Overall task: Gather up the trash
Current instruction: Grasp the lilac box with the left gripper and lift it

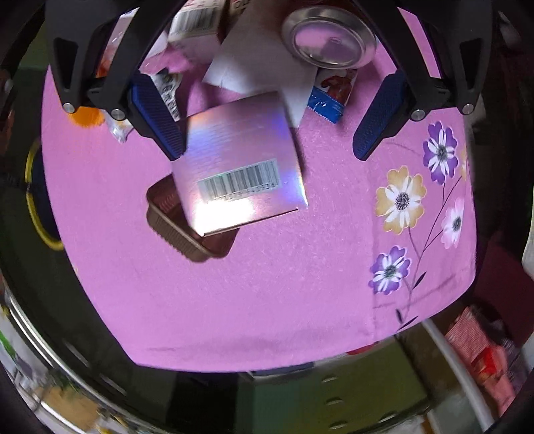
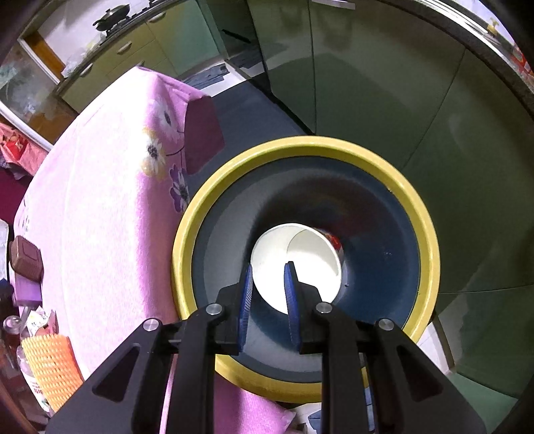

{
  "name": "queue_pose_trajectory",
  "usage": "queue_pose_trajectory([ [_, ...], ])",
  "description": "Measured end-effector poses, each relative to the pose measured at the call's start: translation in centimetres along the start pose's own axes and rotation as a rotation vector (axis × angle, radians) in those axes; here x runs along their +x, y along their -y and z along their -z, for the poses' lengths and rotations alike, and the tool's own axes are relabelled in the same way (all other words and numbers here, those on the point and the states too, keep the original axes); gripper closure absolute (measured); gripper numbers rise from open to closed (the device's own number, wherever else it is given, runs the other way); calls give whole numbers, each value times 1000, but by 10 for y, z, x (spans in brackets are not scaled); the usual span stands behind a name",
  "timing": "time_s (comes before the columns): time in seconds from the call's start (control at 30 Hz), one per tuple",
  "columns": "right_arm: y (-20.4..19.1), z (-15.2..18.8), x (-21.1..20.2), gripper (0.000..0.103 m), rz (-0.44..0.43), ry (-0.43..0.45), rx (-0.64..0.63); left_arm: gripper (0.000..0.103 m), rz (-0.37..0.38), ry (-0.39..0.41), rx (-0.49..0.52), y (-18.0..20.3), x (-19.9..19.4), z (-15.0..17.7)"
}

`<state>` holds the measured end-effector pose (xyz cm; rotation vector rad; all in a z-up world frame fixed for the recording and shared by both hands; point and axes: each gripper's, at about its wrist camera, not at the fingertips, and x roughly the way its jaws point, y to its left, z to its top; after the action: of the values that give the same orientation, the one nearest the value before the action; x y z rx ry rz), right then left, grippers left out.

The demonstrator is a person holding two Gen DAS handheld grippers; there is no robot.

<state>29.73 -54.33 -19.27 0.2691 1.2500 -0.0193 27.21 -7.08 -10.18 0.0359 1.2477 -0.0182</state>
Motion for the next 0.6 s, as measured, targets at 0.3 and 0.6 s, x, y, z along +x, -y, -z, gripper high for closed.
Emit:
queue_pose_trajectory([
  [0.3, 4, -3, 12, 83, -22, -8, 5, 6, 78, -78, -56, 13, 13, 1],
  [0.6, 7, 3, 11, 74, -30, -5, 0, 27, 98, -84, -70, 11, 22, -2],
])
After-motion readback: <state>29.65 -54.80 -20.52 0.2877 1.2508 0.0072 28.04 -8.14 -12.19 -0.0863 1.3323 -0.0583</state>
